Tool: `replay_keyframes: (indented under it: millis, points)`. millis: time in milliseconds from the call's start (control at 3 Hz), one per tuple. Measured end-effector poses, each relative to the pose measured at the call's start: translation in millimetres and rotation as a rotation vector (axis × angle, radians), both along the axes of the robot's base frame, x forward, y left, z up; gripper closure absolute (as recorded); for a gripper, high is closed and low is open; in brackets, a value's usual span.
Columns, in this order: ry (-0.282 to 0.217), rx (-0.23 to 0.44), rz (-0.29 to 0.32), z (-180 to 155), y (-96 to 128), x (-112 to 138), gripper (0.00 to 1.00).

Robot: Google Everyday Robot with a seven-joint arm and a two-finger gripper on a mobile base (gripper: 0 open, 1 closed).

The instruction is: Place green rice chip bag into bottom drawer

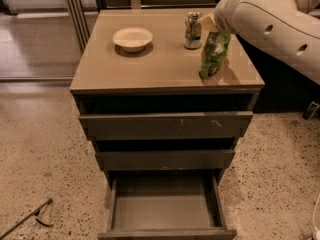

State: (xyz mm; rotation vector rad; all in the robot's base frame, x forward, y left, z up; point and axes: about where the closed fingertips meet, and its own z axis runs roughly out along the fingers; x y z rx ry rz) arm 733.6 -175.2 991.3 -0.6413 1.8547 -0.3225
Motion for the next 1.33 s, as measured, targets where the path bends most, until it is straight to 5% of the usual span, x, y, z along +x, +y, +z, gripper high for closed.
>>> replay_keyframes:
  millis: [667,1000,1333]
  points:
    - [-0.022,-0.012,0.054,4,6,-3,0.88]
    - [-0.075,0.079,0.123,18,3,-9,1.00]
    - [-0.015,0.240,0.122,-9,-46,-3,1.00]
